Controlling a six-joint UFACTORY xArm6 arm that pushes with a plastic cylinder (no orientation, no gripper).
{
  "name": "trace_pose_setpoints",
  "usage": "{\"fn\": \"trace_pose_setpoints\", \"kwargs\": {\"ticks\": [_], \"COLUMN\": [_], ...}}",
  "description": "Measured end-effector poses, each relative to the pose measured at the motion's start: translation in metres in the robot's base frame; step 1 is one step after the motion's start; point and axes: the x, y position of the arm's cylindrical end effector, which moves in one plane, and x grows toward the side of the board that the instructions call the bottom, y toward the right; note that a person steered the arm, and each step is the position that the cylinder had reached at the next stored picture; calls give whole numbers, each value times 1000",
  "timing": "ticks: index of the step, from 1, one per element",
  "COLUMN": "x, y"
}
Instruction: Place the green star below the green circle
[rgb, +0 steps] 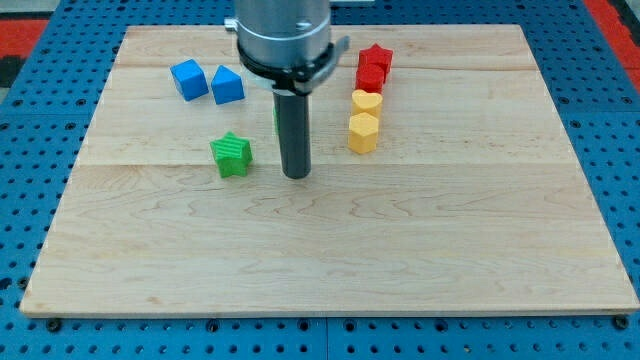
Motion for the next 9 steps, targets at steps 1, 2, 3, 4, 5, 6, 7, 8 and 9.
{"fn": "trace_pose_setpoints", "kwargs": {"ticks": [1,2,3,4,5,6,7,8,9], "x": [9,40,-15,-49,-30,-9,36,35,1], "y": [-21,-110,-132,-124,-66,-49,-77,-36,-28]}}
